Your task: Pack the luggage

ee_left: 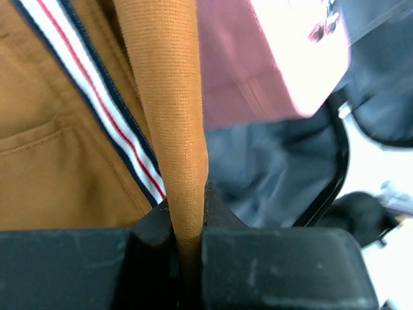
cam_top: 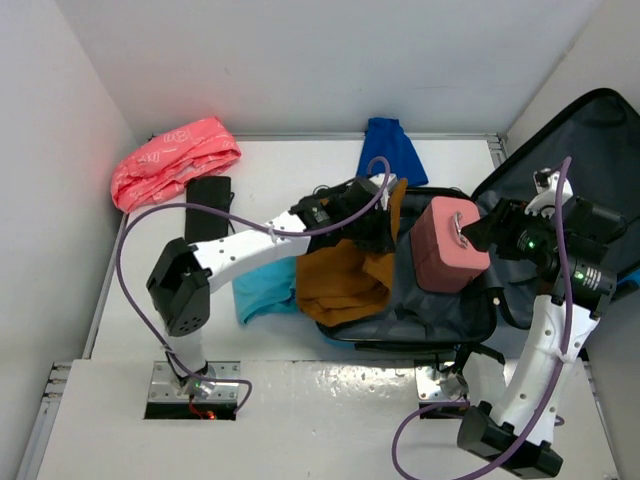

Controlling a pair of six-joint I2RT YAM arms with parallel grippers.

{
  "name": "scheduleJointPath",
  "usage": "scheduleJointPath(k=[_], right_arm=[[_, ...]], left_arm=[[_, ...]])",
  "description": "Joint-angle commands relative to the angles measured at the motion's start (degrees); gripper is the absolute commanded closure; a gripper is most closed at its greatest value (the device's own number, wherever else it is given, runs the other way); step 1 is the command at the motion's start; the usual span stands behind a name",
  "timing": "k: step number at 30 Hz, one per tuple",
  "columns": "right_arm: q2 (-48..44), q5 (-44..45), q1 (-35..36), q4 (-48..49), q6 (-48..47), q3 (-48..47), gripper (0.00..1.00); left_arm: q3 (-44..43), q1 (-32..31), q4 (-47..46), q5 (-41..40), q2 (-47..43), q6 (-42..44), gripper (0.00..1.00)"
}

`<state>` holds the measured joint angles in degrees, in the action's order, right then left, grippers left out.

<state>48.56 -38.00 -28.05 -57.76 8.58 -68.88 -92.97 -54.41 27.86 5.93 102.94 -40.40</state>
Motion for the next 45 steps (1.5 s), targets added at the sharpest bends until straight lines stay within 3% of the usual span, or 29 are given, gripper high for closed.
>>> scheduleJointPath(k=[1,6,12,18,21,22,23,32,35,37,41,45], right_arm=[[-0.1,0.9,-0.3,-0.3,-1.6,-1.8,0.35],[0.0,1.0,-0.3,-0.1,-1.8,-1.4,0.35],[1.1,-0.8,-0.3,2.1,-1.0,-1.4,0.35],[1.1,-10.0,-0.3,5.3,-0.2,0.3,0.35],[-0.9,-14.7,-0.2,11.4,3.9,4.3,0.38],[-1.2,-15.5,-0.2,13.1,5.3,5.4,0.38],[-1.4,-15.9,0.3,16.2,6.8,8.4,0.38],[-1.2,-7.2,12.9,20.7,5.8,11.3,0.42],[-1.8,-3.3,16.7,20.2,4.3,11.1,0.42],[-2.6,-0.9,18.1,19.5,3.3,11.3,0.42],[-4.0,2.0,22.8,16.1,0.2,11.5,0.42],[-5.9,4.0,25.0,15.7,-1.4,13.4,0.37]], left_arm=[[7.9,-1.0,-32.0,7.1,-1.2,-10.8,1.00],[10.3,-1.1,-41.2,9.5,2.1,-15.2,1.00],[18.2,1.2,-59.7,14.8,3.3,-22.0,1.00],[21.5,5.1,-43.8,9.1,-2.3,-14.0,0.96],[22.1,5.6,-33.3,3.8,-5.9,-7.5,0.57],[22.1,5.6,-31.4,2.7,-6.5,-6.6,0.16],[22.1,5.6,-28.9,2.2,-6.5,-5.9,0.00],[22.1,6.7,-31.5,-3.2,-15.6,5.1,0.00],[18.6,9.3,-26.5,-6.5,-19.9,14.4,0.00],[13.1,13.5,-15.5,-7.1,-20.6,23.1,0.00],[16.1,24.5,-2.2,-6.1,-26.6,29.1,0.00],[20.3,35.8,7.9,10.4,-28.2,44.8,0.00]])
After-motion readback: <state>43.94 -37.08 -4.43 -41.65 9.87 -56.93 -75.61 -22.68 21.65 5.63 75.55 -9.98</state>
